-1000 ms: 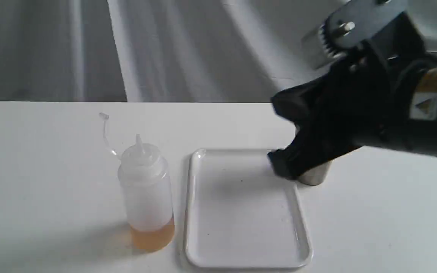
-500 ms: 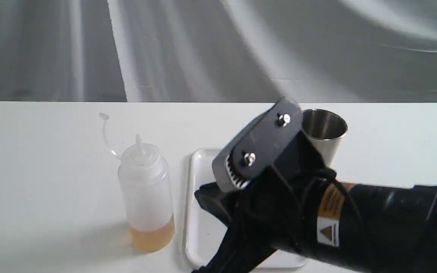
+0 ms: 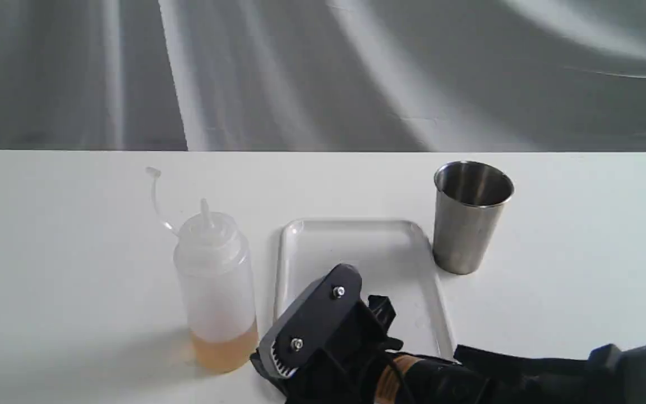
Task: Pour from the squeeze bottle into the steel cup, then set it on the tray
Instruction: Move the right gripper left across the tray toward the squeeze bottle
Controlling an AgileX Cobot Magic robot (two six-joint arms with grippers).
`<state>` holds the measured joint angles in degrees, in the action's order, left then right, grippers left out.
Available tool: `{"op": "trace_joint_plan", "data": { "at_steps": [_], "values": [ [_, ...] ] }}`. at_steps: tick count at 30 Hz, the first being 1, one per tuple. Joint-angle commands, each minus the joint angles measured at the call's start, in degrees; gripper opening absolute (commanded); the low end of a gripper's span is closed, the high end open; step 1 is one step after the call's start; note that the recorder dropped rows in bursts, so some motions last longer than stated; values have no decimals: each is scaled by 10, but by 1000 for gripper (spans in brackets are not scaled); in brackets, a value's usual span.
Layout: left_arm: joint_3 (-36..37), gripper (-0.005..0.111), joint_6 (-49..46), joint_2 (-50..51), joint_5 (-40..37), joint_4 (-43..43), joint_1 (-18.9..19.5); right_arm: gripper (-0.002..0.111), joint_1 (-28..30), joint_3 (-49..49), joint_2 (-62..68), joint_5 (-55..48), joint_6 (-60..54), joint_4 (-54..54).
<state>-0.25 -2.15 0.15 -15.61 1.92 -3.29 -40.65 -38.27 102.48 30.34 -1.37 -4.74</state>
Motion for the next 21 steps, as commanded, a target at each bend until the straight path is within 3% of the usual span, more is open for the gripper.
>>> {"op": "trace_joint_plan", "data": {
  "at_steps": [1, 10, 13, 18, 21],
  "values": [
    [3, 0, 2, -1, 4, 0, -3, 0, -3, 1, 9, 19, 2, 8],
    [3, 0, 3, -1, 4, 0, -3, 1, -3, 1, 9, 41, 2, 28],
    [3, 0, 3, -1, 4, 0, -3, 8, -3, 1, 9, 41, 2, 28],
    [3, 0, 1, -1, 4, 0, -3, 47, -3, 1, 9, 36, 2, 28],
    [3, 0, 1, -1, 4, 0, -3, 80, -3, 1, 9, 36, 4, 28]
  ]
}}
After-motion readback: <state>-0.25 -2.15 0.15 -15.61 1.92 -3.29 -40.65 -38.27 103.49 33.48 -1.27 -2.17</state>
